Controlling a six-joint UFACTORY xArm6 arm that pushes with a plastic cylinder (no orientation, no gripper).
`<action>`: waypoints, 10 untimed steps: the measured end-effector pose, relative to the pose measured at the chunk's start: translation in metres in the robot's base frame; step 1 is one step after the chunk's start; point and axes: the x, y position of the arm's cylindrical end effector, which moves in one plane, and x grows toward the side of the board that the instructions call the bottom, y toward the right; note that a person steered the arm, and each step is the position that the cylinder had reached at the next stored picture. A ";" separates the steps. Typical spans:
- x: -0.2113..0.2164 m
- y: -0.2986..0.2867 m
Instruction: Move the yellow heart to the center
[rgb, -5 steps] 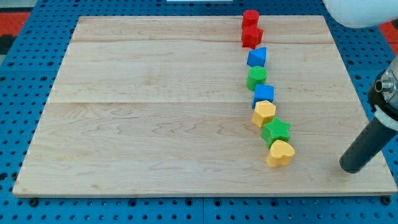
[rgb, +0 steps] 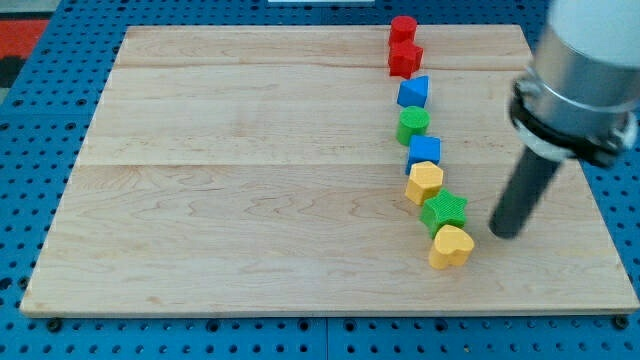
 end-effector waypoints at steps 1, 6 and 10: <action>0.000 -0.060; -0.001 -0.183; -0.080 -0.218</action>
